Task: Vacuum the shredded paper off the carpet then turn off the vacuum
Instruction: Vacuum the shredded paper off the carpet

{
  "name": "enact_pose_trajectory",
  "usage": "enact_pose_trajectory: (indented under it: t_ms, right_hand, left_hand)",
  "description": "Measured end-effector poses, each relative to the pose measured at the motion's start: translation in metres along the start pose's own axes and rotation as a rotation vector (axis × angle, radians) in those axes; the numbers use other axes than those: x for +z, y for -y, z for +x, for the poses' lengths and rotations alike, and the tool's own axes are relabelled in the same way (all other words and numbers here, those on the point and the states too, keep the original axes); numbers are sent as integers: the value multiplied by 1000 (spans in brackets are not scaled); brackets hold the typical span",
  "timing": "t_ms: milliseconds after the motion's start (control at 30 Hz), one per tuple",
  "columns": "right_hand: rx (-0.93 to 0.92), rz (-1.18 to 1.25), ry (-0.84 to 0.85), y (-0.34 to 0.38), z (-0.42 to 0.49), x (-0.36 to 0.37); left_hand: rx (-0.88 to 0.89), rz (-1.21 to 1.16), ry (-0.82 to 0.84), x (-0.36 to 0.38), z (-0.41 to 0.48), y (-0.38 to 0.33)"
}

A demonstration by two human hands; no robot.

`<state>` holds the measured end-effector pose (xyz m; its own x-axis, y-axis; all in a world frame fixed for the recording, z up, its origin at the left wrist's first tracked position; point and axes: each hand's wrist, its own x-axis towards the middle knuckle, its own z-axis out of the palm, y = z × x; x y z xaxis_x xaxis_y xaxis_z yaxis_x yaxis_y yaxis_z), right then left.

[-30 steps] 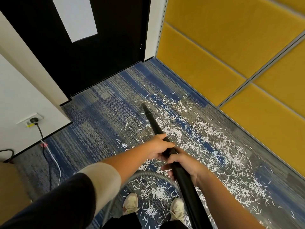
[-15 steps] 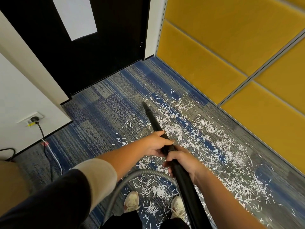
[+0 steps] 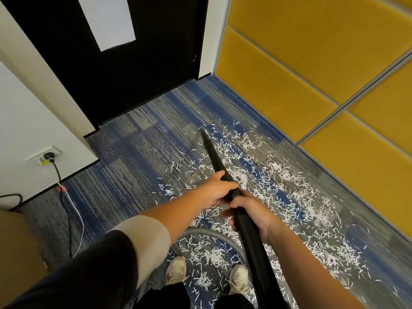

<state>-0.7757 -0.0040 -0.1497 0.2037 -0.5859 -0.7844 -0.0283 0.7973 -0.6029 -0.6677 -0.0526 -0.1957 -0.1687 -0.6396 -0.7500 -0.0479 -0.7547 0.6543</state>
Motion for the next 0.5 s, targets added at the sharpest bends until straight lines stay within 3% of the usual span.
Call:
enact_pose_trajectory:
  t_ms: [133,300,500]
  right_hand:
    - [-17,3,84,2,-3,-2]
    - [-32,-20,58,0,-3,0]
    - [-42,-60,5,-6,4,1]
  left_hand:
    - [26,0,-53,0,6,-2]
    - [8,-14,-73,1,8,5]
    - [-71,-100,40,-5,0,1]
